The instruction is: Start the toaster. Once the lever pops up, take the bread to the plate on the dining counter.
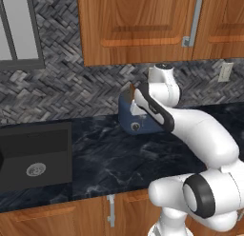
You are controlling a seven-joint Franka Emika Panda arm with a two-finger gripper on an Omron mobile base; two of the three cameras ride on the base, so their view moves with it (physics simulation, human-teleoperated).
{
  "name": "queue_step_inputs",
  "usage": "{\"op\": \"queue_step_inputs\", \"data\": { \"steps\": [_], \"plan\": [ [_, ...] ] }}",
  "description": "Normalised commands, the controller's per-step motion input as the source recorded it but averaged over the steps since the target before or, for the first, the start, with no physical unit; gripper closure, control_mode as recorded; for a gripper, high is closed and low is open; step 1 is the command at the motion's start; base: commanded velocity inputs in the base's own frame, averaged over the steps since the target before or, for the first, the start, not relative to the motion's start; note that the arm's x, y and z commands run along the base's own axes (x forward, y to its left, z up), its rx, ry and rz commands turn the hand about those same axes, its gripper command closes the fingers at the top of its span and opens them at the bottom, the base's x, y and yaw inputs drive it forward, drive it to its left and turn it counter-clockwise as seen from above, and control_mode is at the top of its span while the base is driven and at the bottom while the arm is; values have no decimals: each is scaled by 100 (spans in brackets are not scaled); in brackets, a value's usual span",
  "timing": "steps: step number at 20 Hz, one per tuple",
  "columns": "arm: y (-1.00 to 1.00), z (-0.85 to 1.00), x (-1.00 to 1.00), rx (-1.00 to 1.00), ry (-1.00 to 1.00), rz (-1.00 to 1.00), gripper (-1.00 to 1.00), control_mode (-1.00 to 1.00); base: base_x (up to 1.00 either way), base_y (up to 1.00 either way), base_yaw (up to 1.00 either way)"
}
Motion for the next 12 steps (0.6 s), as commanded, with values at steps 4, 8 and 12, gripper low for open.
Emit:
{"op": "queue_step_inputs", "data": {
  "steps": [4, 8, 12],
  "plan": [
    [1, -18, 26, 0, 0, 2, -100, -100, 0, 0, 0],
    [1, -16, 23, 0, 0, 2, -100, -100, 0, 0, 0],
    [3, -14, 20, 0, 0, 1, -100, -100, 0, 0, 0]
  ]
}}
